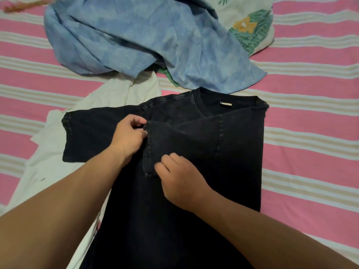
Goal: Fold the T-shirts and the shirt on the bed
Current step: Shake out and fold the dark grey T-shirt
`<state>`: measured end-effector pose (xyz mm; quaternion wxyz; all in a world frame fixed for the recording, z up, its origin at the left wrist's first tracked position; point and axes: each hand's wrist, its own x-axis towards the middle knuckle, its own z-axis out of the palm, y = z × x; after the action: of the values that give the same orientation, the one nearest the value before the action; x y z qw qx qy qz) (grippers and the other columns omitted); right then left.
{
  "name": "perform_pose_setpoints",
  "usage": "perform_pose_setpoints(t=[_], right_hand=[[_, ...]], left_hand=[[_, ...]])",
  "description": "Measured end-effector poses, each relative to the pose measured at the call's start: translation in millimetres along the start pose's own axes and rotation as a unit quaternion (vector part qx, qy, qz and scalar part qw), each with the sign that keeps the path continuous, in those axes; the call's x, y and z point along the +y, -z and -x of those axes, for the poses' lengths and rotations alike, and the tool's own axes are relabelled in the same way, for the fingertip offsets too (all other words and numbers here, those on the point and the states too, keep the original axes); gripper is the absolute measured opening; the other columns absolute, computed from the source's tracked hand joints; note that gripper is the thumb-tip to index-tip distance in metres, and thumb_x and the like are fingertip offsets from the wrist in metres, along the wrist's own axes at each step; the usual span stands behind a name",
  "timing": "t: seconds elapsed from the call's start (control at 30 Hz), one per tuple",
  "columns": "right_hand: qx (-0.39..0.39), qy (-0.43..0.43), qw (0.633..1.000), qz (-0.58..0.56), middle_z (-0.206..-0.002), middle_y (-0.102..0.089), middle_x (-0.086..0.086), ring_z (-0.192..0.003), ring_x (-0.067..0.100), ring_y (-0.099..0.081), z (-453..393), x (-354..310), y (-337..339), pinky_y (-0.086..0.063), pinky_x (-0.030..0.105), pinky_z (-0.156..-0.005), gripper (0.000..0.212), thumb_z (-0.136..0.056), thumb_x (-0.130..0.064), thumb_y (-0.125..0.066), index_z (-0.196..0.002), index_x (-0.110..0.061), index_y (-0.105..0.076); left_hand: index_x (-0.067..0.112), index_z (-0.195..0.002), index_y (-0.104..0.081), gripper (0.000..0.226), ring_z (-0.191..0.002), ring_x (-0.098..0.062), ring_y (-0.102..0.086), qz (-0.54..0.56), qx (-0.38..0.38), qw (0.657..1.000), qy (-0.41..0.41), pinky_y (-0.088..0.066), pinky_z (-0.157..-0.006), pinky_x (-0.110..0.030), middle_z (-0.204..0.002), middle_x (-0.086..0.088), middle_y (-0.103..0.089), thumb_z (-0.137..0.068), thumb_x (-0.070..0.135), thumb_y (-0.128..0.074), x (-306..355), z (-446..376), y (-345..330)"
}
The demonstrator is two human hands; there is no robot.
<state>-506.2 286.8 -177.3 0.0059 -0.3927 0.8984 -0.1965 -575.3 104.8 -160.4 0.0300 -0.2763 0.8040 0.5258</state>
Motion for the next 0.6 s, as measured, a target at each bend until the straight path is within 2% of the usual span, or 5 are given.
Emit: perform_pose_setpoints(t=[0.2, 0.33, 0.43, 0.53, 0.6], right_hand=[[-0.107, -0.093, 0.986, 0.091, -0.121, -0.054, 0.007, -0.104, 0.027, -0.052, 3.6, -6.1, -12.0, -0.046, 0.044, -0.083, 0.074, -0.087, -0.057, -0.059, -0.144, -0.011, -0.044], [-0.095, -0.056, 0.989, 0.098, -0.104, -0.062, 0.006, -0.092, 0.025, -0.059, -12.4, -15.9, -6.1, -0.047, 0.039, -0.075, 0.041, -0.079, -0.024, -0.077, -0.115, -0.011, -0.06], [0.06, -0.126, 0.989, -0.04, -0.082, -0.06, -0.002, -0.072, 0.017, -0.058, -3.7, -15.3, 18.6, -0.047, 0.03, -0.061, 0.014, -0.084, -0.016, -0.072, -0.093, -0.017, -0.061], [0.183, -0.33, 0.891, -0.254, -0.078, -0.062, -0.01, -0.07, 0.009, -0.06, 28.6, -2.5, 52.7, -0.048, 0.028, -0.062, 0.01, -0.101, -0.024, -0.053, -0.105, -0.023, -0.062], [0.25, -0.471, 0.782, -0.323, -0.073, -0.063, -0.009, -0.067, 0.007, -0.06, 58.5, 17.1, 60.2, -0.05, 0.032, -0.063, 0.007, -0.099, -0.022, -0.056, -0.1, -0.027, -0.061]], left_hand=[[0.023, -0.119, -0.06, 0.042, -0.083, -0.016, -0.061, -0.059, -0.055, 0.996, 0.024, -0.054, -0.081, -0.032, -0.096, -0.001, -0.058, -0.084, 0.012, -0.081, 3.5, -12.3, -3.8], [0.017, -0.107, -0.064, 0.026, -0.07, -0.021, -0.059, -0.117, -0.033, 0.992, 0.037, -0.053, -0.069, -0.034, -0.089, -0.009, -0.063, -0.086, 0.006, -0.075, 11.5, -11.9, -4.5], [0.014, -0.111, -0.06, 0.028, -0.057, -0.018, -0.056, 0.009, -0.023, 0.998, 0.052, -0.048, -0.05, -0.026, -0.094, -0.014, -0.06, -0.09, -0.005, -0.061, 38.0, -2.1, -8.7], [0.019, -0.116, -0.058, 0.031, -0.064, -0.016, -0.064, 0.196, -0.107, 0.974, 0.044, -0.049, -0.052, -0.025, -0.097, -0.009, -0.062, -0.094, -0.004, -0.055, 83.8, 8.1, -26.1], [0.023, -0.121, -0.061, 0.037, -0.078, -0.015, -0.067, 0.151, -0.16, 0.975, -0.01, -0.051, -0.062, -0.025, -0.106, -0.003, -0.065, -0.095, -0.002, -0.056, 105.7, 9.7, -44.2]])
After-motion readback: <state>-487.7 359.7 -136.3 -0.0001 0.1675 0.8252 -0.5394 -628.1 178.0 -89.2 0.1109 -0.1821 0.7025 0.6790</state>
